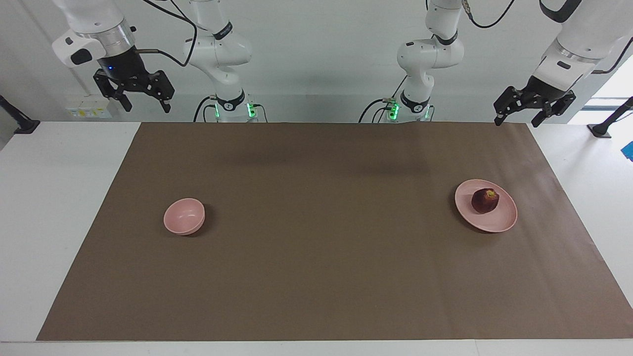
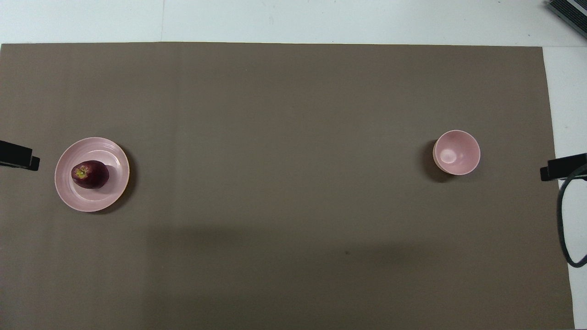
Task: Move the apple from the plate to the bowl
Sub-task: 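Reach the left gripper down to the red apple on the pink plate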
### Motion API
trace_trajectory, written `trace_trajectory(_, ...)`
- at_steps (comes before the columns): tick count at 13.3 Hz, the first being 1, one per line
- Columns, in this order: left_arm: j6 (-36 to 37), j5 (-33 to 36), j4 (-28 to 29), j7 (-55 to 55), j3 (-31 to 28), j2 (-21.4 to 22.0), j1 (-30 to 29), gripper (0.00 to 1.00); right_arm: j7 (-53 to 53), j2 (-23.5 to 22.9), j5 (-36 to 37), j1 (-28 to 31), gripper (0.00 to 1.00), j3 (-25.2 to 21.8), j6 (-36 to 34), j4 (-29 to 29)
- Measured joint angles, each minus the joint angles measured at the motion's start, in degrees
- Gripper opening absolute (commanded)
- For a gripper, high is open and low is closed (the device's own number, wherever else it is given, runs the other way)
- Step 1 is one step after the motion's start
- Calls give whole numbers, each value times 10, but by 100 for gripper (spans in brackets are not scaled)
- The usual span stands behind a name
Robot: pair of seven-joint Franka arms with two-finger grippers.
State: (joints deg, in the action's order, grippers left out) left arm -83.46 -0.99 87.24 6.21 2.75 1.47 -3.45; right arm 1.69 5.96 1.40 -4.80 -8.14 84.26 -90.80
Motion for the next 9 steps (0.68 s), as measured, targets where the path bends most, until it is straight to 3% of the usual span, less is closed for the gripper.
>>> trace_trajectory(9,0,0,15,1,-1,4,0,100,0,0,0,-1,100,0,2,0)
